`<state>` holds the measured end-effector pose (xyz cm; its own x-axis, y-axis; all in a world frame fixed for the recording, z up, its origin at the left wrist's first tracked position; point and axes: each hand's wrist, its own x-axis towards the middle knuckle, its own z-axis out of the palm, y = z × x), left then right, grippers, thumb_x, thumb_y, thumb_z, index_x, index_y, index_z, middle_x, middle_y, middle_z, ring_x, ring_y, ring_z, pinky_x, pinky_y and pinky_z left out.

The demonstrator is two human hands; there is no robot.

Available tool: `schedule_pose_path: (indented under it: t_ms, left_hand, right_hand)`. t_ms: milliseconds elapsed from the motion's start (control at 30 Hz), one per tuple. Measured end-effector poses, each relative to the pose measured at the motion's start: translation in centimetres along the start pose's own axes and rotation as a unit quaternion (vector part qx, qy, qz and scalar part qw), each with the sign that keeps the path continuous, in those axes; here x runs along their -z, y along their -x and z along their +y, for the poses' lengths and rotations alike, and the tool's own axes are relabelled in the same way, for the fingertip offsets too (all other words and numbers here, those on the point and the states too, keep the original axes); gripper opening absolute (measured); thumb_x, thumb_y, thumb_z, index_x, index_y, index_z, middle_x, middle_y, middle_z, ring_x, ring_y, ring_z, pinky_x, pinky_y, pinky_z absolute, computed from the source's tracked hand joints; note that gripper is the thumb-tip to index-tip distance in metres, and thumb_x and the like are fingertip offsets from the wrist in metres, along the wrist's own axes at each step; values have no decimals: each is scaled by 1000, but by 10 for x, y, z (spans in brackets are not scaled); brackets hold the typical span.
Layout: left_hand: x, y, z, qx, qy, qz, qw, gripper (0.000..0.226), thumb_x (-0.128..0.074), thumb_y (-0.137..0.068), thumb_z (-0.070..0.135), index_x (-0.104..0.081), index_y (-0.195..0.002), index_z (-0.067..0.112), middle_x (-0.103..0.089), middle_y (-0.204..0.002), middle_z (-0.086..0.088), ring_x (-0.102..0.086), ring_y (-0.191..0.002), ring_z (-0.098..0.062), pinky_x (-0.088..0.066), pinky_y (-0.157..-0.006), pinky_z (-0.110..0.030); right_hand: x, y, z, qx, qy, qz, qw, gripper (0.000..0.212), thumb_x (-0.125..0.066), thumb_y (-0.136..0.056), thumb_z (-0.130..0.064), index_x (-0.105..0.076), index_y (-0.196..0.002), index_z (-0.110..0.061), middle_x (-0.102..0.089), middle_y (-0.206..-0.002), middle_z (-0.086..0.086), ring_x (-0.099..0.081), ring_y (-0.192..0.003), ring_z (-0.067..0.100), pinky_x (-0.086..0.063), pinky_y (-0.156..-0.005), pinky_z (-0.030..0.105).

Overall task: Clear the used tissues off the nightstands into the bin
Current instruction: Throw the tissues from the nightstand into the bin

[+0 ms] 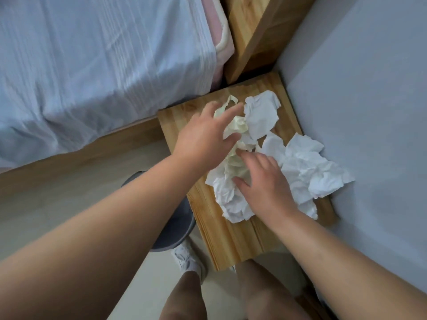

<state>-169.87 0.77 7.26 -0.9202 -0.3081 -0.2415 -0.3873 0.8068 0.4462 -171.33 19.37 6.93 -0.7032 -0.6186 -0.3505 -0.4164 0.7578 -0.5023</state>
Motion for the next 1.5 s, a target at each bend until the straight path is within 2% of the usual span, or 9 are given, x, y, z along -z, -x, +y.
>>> schedule_pose_path:
  t_ms: [200, 300, 400, 600, 767, 933, 1167, 1367, 1500]
  left_hand:
    - [-16, -23, 0, 60, 29, 2, 998, 38, -65, -97, 40, -60, -134, 35, -66, -116, 0, -67, -99, -27, -42, -68, -33]
    - [-6, -19, -3, 91, 166, 55, 980, 23, -68, -96, 41, -66, -119, 38, -68, -103, 12, -65, -90, -16, -45, -65, -28]
    - [20, -8, -5, 132, 343, 78, 927, 18, -77, -90, 50, -67, -105, 45, -68, -100, 19, -66, -91, 0, -48, -60, -9]
    - [41, 12, -8, 181, 490, 101, 847, 17, -86, -85, 40, -75, -98, 34, -80, -90, 7, -77, -84, -10, -65, -72, -26]
    - [56, 79, -32, 230, 612, 122, 747, 23, -85, -83, 43, -79, -103, 33, -83, -100, 2, -81, -93, -19, -66, -79, -33]
    - [28, 205, -86, 385, 609, 157, 676, 27, -83, -76, 51, -80, -100, 39, -83, -102, 4, -80, -95, -17, -65, -75, -27]
    - [-46, 320, -147, 547, 579, 174, 580, 13, -79, -92, 31, -78, -103, 24, -84, -98, 2, -81, -93, -20, -64, -69, -24]
    - [-85, 316, -172, 544, 599, 169, 563, 12, -74, -97, 32, -75, -105, 22, -84, -94, 8, -80, -89, -11, -62, -63, -19]
    - [-91, 305, -175, 549, 597, 131, 570, 47, -78, -94, 38, -64, -133, 17, -76, -115, 1, -79, -95, -12, -64, -67, -23]
  right_hand:
    - [4, -1, 12, -12, -45, 30, 998, 41, -72, -94, -24, -63, -134, -18, -63, -125, -1, -59, -116, 16, -49, -92, 25]
    - [18, 2, 12, -6, -69, 61, 996, 36, -70, -95, -28, -63, -130, -23, -62, -121, -7, -57, -98, 3, -42, -78, 8]
    - [38, 5, 3, -21, -98, 81, 992, 38, -68, -94, -37, -58, -130, -33, -59, -118, -16, -57, -89, 1, -43, -71, 7]
    - [60, 14, -11, -38, -163, 111, 980, 52, -64, -90, -52, -53, -140, -43, -54, -117, -33, -60, -100, -9, -45, -76, 0]
    - [60, 30, -46, -6, -185, 94, 978, 51, -67, -91, -47, -53, -140, -42, -60, -123, -22, -59, -110, -8, -45, -79, -2]
    - [15, 56, -93, 24, -202, -1, 979, 52, -61, -87, -58, -54, -137, -47, -57, -122, -32, -62, -110, -4, -52, -85, 6]
    - [-96, 70, -111, 3, -158, -130, 979, 36, -71, -90, -41, -63, -124, -42, -60, -109, -29, -62, -95, -6, -46, -71, 9]
    - [-154, 60, -99, -57, -130, -181, 973, 42, -70, -93, -42, -60, -134, -36, -57, -120, -18, -64, -87, -4, -47, -71, 11]
    - [-156, 58, -93, -78, -123, -187, 972, 48, -69, -94, -42, -56, -139, -35, -58, -120, -16, -64, -90, -3, -47, -73, 12]
